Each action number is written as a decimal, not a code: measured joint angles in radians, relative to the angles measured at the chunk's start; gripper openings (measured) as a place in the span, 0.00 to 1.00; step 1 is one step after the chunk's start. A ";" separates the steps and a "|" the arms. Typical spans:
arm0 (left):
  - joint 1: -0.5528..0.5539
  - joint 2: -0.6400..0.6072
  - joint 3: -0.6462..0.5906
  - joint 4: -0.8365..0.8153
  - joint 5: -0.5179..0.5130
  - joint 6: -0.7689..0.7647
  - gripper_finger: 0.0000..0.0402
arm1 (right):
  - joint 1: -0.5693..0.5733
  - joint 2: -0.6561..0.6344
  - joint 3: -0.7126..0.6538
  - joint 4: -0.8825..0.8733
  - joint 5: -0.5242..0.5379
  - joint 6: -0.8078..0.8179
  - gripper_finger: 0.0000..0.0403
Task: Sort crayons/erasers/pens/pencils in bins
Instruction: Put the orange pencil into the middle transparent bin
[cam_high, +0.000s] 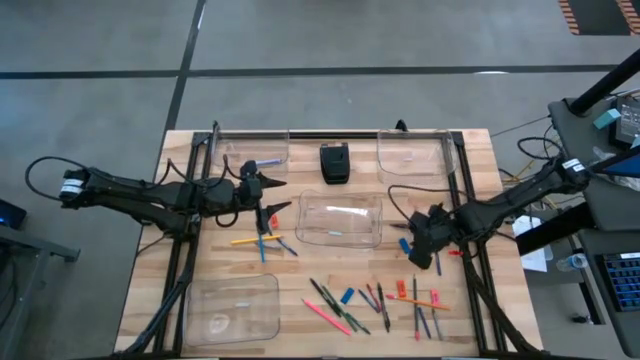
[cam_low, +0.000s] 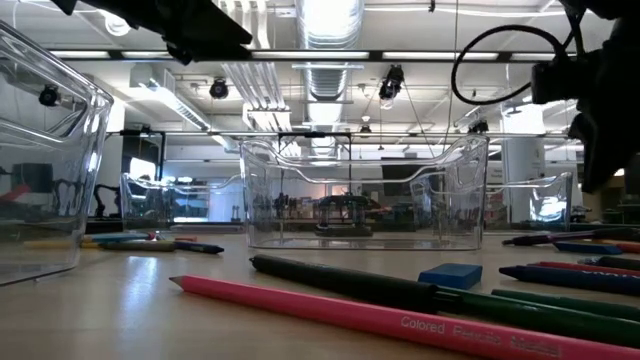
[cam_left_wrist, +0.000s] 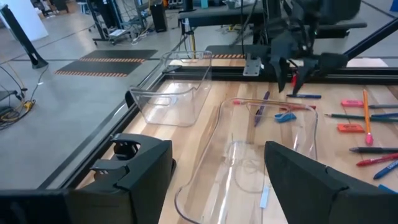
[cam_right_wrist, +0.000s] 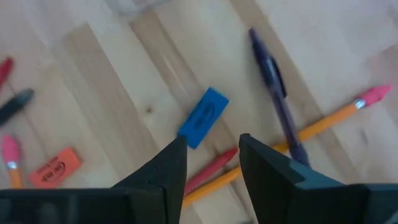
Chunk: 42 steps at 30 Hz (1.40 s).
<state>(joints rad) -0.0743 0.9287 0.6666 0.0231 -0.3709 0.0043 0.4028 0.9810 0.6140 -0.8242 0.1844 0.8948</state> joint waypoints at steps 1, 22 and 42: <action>0.000 0.000 0.000 0.002 0.000 0.000 0.60 | 0.010 0.014 0.000 0.000 -0.001 0.021 0.34; 0.000 -0.012 0.002 -0.003 0.000 0.006 0.60 | 0.309 0.174 0.023 0.284 0.000 0.219 0.34; 0.000 -0.028 0.002 0.083 0.000 0.038 0.60 | 0.445 0.587 0.455 0.007 0.000 0.238 0.34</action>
<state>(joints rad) -0.0742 0.9008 0.6689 0.1056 -0.3706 0.0422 0.8479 1.5679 1.0691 -0.8170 0.1847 1.1326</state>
